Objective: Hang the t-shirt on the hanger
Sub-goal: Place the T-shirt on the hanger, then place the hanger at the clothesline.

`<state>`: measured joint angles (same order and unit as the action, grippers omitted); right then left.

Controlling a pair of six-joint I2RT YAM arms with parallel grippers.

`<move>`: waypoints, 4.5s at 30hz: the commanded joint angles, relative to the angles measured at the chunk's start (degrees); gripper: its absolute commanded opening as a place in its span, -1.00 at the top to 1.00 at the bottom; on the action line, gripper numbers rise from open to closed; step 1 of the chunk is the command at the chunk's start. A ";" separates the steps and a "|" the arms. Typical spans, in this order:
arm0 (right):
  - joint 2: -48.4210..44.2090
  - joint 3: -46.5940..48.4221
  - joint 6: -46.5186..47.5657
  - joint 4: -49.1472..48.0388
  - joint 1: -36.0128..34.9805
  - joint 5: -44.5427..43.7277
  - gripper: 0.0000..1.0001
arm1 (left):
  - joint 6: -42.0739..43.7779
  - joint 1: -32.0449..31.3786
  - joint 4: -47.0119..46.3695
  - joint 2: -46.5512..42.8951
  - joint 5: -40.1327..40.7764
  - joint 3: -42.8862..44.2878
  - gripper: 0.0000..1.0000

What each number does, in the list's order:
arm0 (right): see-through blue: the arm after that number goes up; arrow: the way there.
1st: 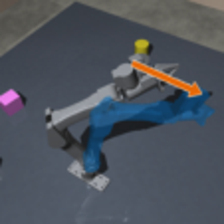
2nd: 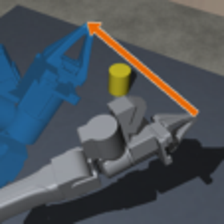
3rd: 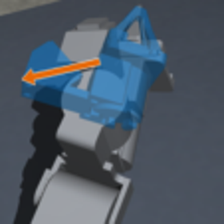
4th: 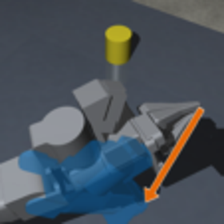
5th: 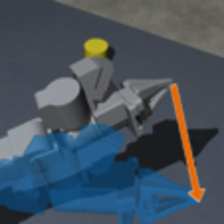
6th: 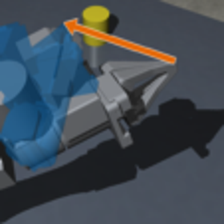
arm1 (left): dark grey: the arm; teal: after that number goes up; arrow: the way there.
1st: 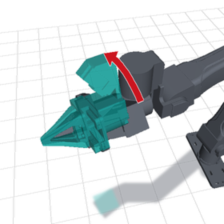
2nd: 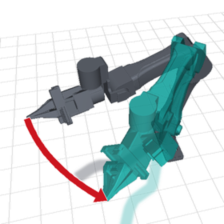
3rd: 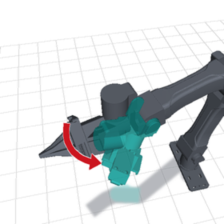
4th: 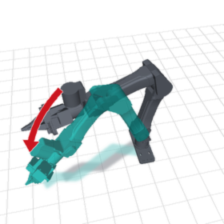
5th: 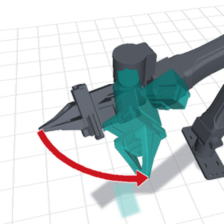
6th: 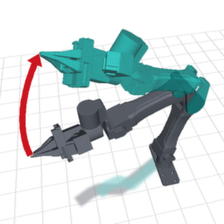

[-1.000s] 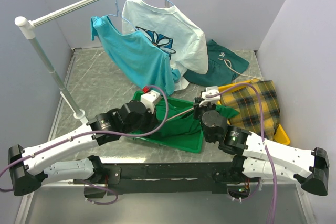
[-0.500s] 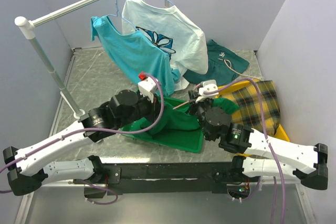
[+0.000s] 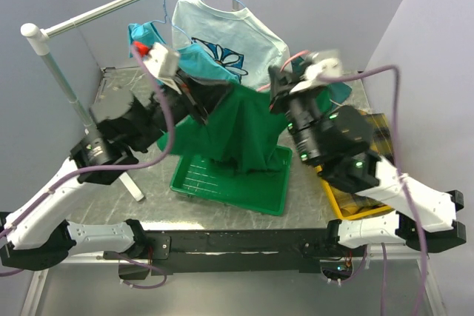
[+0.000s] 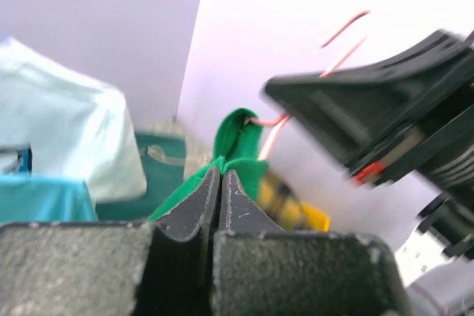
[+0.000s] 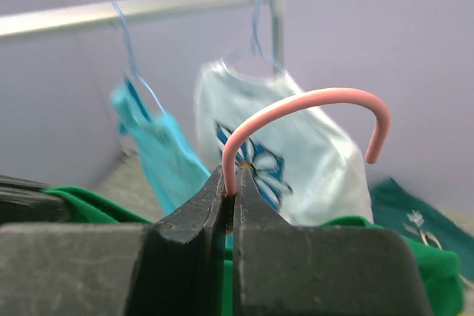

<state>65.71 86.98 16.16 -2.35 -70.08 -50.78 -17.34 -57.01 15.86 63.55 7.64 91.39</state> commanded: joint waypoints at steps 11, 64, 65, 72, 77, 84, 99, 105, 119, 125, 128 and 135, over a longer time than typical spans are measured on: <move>-3.92 -8.84 -6.22 1.03 1.61 9.03 1.00 | 0.64 0.59 0.48 -7.56 -1.22 -11.32 -0.56; -5.51 -16.58 -15.02 3.67 5.75 20.20 1.00 | -2.00 0.68 15.60 -18.82 -4.39 -28.38 0.08; -5.51 -16.58 -15.02 3.67 5.66 20.11 1.00 | -1.56 0.68 16.22 -18.64 -4.65 -28.03 0.12; -4.45 -15.35 -13.79 4.37 5.40 19.14 1.00 | 1.87 0.68 20.08 -16.97 -8.07 -25.30 0.29; -3.31 -14.03 -13.26 5.16 4.70 18.71 1.00 | 2.58 0.68 21.32 -14.51 -8.79 -25.04 0.43; -2.52 -13.85 -12.91 5.51 3.82 17.47 1.00 | 1.61 0.68 18.60 -16.35 -4.74 -26.26 0.98; -9.45 -14.72 -18.70 4.12 3.90 15.91 -0.75 | -0.15 0.68 15.60 -25.67 -3.95 -26.80 0.98; -19.82 -24.21 -26.16 -2.04 8.72 5.35 -0.86 | 1.87 0.68 21.84 -25.23 -2.81 -16.88 0.98; -14.83 -40.66 -53.34 -2.21 42.75 37.15 -0.81 | 7.50 0.68 33.97 -17.59 -6.23 12.83 0.98; -6.48 -44.17 -58.17 -9.07 42.40 42.96 -0.75 | 8.11 0.41 33.63 -16.71 -7.11 16.97 0.98; -3.93 -46.46 -59.84 -12.85 40.13 43.32 -0.74 | 8.20 0.41 33.01 -16.35 -8.43 17.59 0.98; 3.63 -45.41 -61.60 -14.70 28.64 36.83 -0.70 | 7.06 0.41 31.17 -16.88 -8.35 17.59 0.98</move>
<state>67.31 40.69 -42.89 -12.16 -34.63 -10.11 -10.15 -56.45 53.52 46.50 -0.19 107.33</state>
